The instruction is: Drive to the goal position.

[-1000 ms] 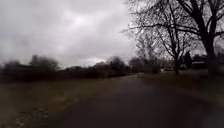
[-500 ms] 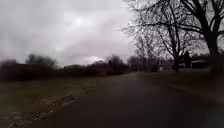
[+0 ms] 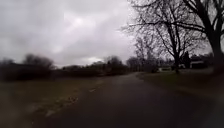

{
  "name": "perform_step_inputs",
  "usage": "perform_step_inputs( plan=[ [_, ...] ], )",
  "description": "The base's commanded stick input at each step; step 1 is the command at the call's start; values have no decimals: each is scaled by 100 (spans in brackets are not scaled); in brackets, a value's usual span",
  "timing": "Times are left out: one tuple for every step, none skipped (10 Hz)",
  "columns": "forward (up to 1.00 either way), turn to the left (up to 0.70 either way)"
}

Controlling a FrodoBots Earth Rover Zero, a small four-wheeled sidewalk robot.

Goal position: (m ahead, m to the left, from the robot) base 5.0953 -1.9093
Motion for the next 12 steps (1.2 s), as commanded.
perform_step_inputs(
  plan=[
    [100,0],
    [100,0],
    [100,0],
    [100,0],
    [100,0],
    [100,-12],
    [100,-31],
    [100,-30],
    [100,-10],
    [100,-4],
    [100,0],
    [100,0]
  ],
)
